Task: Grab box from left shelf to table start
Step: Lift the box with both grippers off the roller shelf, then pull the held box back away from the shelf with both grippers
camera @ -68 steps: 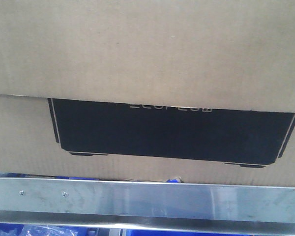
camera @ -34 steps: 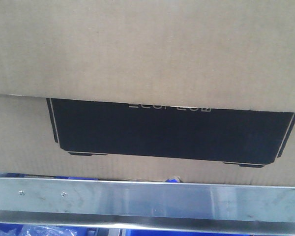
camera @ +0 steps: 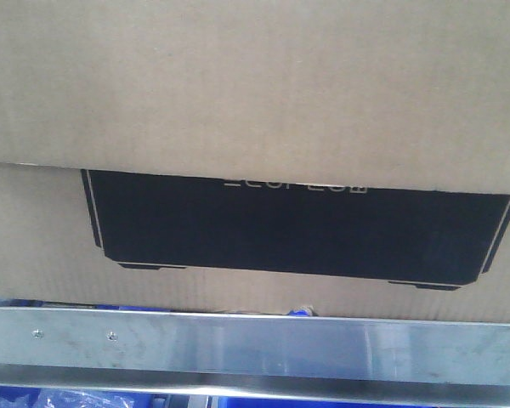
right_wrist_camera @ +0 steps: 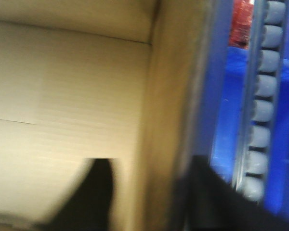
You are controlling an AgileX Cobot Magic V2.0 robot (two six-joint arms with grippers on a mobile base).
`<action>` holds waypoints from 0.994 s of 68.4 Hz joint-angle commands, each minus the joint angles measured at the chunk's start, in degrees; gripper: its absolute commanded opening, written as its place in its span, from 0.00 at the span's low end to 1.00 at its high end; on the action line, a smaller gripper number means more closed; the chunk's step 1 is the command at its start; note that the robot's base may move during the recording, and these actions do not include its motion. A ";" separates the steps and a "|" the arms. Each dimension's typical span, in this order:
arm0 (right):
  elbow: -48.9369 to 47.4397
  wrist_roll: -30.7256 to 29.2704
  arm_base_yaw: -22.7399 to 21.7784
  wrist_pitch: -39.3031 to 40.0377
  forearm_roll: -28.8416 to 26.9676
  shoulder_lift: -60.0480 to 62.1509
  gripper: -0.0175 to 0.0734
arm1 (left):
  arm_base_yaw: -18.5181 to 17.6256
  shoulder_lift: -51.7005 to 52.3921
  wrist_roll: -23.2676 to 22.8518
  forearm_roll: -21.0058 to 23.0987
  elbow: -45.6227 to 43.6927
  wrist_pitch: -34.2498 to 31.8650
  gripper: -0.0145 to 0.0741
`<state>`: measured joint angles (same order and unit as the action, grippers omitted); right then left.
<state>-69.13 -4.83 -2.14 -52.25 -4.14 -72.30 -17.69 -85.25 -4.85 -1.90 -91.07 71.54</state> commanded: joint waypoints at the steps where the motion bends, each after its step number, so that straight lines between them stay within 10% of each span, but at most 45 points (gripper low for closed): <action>1: -2.12 -0.63 -0.24 3.73 0.37 1.59 0.26 | -0.50 1.92 -0.58 -0.29 -1.96 0.10 0.28; 5: -2.12 -0.63 -0.24 3.84 0.37 1.59 0.26 | -0.50 1.92 -0.58 -0.29 -1.96 -1.37 0.06; 39: -1.13 -0.52 -0.24 3.72 -1.34 10.50 0.26 | -10.21 11.32 -11.63 -11.74 4.00 -7.18 0.06; 68: 9.45 -0.58 -0.13 3.46 -6.25 30.45 0.26 | -12.91 36.20 -13.77 -11.88 22.69 -17.51 0.06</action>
<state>-58.37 -4.67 -2.21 -54.65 -9.03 -46.31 -30.20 -55.59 -18.51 -12.68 -69.04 63.63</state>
